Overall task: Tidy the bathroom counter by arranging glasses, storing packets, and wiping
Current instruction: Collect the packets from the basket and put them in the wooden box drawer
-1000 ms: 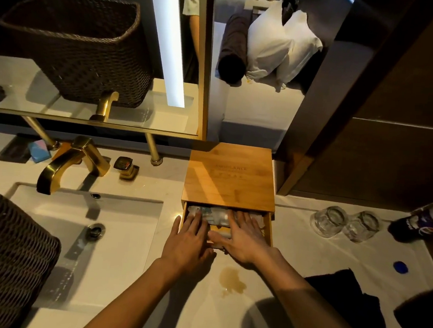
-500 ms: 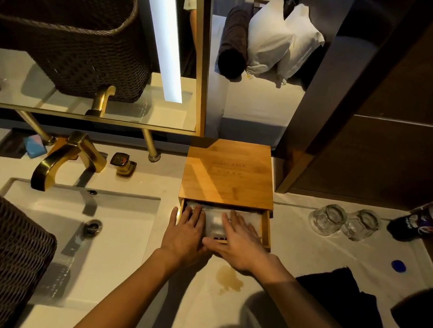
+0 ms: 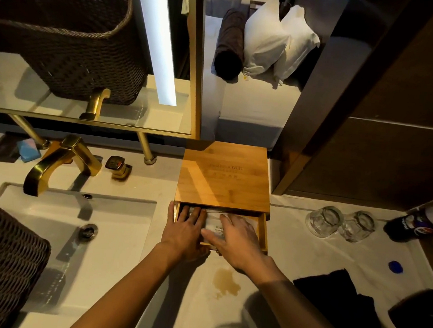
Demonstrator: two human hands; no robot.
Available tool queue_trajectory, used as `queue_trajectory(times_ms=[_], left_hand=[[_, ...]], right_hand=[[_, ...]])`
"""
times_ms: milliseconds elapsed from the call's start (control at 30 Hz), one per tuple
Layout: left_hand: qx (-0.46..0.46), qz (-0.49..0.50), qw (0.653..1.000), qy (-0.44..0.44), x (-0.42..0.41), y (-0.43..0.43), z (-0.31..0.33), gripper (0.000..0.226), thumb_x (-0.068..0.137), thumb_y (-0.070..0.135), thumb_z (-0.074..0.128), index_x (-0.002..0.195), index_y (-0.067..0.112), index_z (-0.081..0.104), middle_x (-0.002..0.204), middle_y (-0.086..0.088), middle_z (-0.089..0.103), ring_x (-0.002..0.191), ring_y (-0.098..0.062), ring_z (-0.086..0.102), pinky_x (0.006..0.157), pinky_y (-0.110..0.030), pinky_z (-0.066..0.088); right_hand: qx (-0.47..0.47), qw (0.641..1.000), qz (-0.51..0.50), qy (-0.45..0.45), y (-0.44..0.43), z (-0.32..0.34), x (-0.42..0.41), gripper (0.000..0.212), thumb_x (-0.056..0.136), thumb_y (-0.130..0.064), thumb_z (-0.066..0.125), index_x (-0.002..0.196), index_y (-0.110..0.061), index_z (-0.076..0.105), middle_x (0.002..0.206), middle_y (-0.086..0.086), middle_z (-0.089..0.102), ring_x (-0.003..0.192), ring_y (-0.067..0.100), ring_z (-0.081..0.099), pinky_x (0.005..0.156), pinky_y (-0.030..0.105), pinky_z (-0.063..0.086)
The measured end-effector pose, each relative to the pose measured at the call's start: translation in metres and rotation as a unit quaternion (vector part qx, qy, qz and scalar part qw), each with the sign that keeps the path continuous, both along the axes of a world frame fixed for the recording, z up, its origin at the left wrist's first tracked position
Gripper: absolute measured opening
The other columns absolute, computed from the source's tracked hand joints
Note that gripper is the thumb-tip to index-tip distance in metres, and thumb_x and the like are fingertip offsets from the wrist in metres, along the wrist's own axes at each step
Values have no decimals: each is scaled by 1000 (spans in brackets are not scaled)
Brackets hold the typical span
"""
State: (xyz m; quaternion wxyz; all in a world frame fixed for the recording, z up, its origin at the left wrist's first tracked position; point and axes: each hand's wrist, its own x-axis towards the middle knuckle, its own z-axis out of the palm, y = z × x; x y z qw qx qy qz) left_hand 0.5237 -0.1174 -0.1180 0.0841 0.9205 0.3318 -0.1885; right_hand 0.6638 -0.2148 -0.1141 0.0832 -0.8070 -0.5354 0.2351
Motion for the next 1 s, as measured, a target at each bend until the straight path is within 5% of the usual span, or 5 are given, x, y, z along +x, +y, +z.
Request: queue_trajectory(times_ms=[267,433,633,800,1000], left_hand=[[25,11,999,-29,-4,-1,-7,111,77,75,48,158,17,0,166,-9,4,154,-36,-5,118,-67,-10],[32,-11,995,-95,-12,-5,1,103,79,84,31,157,18,17,164,-7,22,154,-29,12,123,-57,1],[68,-56,949,-302,-10,26,42,55,97,58,39,131,20,60,130,-2,65,121,-18,57,105,-34,43],[30,18,981,-192,32,73,33,65,101,56,28,156,24,19,166,-3,18,154,-25,11,125,-42,15],[59,4,987,-151,56,99,6,67,99,61,11,157,31,-3,167,-6,-5,155,-26,-6,126,-46,-1]], right_hand=[[-35,999,29,-29,-1,-13,21,87,87,-80,19,154,-24,20,153,4,33,144,24,27,123,47,13],[70,997,-1,23,-21,-18,19,71,93,-71,30,151,-30,30,154,-6,35,144,12,29,120,42,29],[302,937,-129,118,-70,-15,-14,12,95,-30,59,96,-27,71,86,-16,66,78,4,63,64,23,55],[60,890,-294,342,-58,-28,-32,20,92,-38,64,77,-30,73,75,-10,75,74,11,71,73,38,61],[21,809,-363,461,-40,-29,-40,14,99,-24,57,97,-22,70,93,-5,75,82,13,73,59,21,53]])
